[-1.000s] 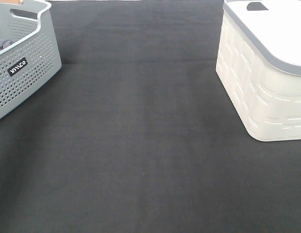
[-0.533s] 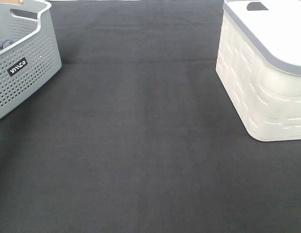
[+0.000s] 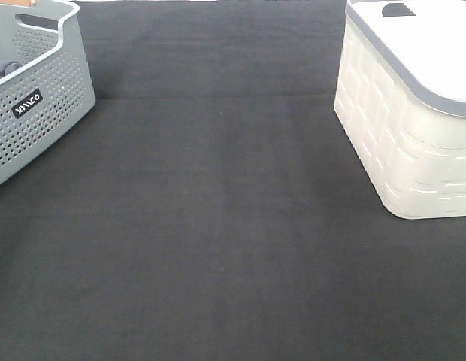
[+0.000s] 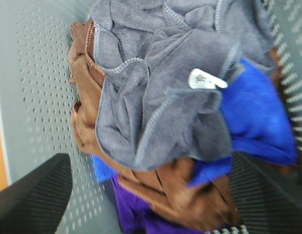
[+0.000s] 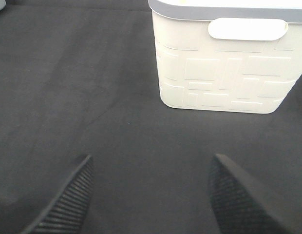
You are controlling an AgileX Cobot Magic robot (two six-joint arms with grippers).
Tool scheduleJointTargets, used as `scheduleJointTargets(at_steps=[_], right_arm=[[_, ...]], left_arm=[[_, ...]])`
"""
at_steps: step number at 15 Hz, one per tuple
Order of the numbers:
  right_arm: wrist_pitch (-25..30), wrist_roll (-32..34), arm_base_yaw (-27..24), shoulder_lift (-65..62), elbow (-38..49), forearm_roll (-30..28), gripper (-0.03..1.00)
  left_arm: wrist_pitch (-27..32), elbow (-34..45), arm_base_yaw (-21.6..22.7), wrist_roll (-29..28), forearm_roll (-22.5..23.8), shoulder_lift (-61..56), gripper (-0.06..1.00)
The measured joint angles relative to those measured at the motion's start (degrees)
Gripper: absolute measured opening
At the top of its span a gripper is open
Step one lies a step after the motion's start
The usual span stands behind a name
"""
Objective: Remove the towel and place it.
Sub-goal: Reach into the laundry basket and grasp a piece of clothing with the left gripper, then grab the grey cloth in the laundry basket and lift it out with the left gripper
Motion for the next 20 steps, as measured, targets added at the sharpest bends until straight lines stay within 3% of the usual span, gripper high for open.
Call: scheduleJointTargets(at_steps=[3,7,11,17,20], right_arm=[[0.00,0.00,0.00,0.00,0.00,0.00,0.67],[0.00,0.06,0.00,0.00,0.00,-0.11,0.67],[0.00,0.23,0.00,0.00,0.00,-0.11,0.67],[0.00,0.23,0.00,0.00,0.00,-0.11,0.67],[0.00,0.23,0.00,0.00,0.00,-0.11,0.67]], left_arm=[[-3.21,0.00,0.00,4.93,-5.33,5.79,0.82],[-6.19,0.00,0.00,7.39,-8.14,10.83,0.81],[-6.25,-0.52,0.00,10.20,-15.70,11.46,0.75],[-3.72,-0.69,0.00,9.34,-14.95,11.46,0.71],[-4.01,-0.69,0.00,6.70,-13.58,11.46,0.55]])
